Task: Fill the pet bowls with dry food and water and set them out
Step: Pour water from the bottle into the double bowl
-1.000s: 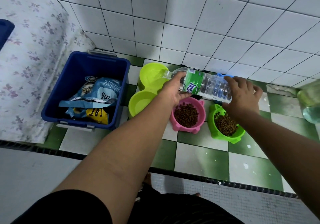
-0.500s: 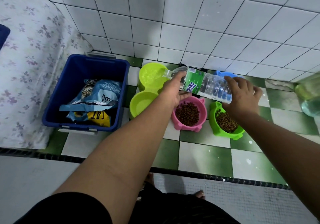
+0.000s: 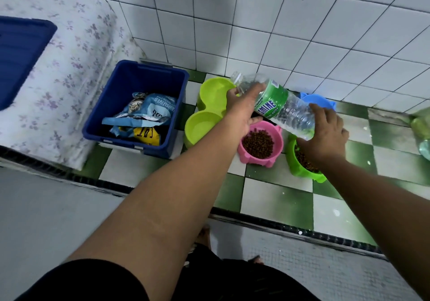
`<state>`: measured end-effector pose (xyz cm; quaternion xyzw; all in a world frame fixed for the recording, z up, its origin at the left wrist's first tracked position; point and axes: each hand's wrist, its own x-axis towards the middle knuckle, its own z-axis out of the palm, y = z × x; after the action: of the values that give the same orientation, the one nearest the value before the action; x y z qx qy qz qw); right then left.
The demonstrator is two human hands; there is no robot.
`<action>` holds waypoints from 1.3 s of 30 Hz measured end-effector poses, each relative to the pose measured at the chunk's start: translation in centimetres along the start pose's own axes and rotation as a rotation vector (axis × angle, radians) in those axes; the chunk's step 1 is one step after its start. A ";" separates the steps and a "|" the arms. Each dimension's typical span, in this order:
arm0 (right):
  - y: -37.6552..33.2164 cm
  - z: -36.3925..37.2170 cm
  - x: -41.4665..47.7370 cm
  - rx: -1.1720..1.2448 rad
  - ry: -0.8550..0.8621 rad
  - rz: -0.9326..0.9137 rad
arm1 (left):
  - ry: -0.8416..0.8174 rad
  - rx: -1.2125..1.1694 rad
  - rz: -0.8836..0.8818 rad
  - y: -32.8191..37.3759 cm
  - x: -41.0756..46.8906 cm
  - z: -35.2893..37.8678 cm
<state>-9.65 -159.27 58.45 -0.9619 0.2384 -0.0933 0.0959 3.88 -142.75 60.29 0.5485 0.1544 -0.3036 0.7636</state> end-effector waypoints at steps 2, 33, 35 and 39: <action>0.5 -0.4 -0.7 -0.009 0.019 -0.016 | 0.017 -0.022 0.005 -0.7 -1.0 0.1; 3.1 -1.4 -5.8 -0.189 -0.002 -0.238 | 0.102 -0.083 -0.075 -7.7 -5.8 -2.8; 3.1 -1.4 -5.7 -0.185 0.001 -0.241 | 0.096 -0.070 -0.081 -7.7 -5.6 -2.9; 3.1 -1.4 -5.7 -0.196 0.010 -0.250 | 0.084 -0.053 -0.100 -7.9 -5.2 -3.3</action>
<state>-16.28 -159.40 58.29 -0.9884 0.1253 -0.0854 -0.0117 -4.78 -139.89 56.18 0.5318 0.2214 -0.3140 0.7547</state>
